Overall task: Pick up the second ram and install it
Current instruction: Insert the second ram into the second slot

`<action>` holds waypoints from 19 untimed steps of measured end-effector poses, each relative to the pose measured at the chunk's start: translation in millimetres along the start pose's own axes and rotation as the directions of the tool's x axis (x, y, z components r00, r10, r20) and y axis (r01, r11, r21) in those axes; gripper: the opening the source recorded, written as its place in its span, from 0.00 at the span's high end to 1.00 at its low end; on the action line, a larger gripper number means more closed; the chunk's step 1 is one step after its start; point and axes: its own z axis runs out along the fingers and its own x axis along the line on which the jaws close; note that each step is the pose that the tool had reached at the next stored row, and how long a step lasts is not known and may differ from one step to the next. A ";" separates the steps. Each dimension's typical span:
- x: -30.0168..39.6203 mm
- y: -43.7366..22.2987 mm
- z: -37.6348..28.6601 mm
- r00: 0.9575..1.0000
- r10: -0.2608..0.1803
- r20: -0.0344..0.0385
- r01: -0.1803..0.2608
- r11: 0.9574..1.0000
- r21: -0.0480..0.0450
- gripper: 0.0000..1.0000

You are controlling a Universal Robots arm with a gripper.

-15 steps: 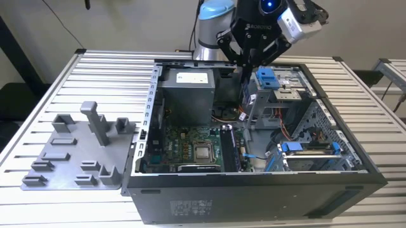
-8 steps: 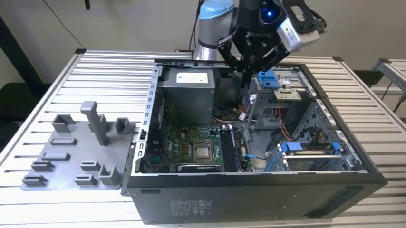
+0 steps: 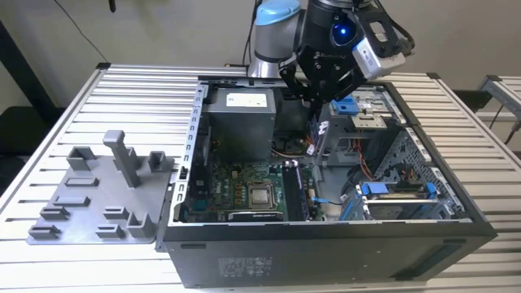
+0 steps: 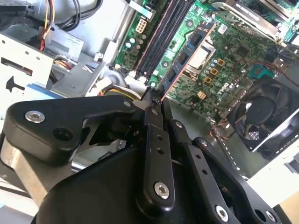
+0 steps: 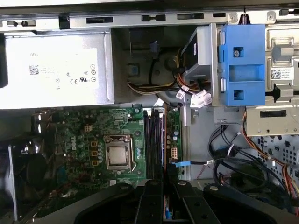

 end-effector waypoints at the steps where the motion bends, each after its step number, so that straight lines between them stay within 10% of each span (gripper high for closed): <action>1: 0.0 0.0 0.6 1.000 0.000 0.000 0.000 1.000 0.000 0.85; 19: 0.1 0.0 8.2 1.000 0.000 0.000 0.000 1.000 0.000 0.85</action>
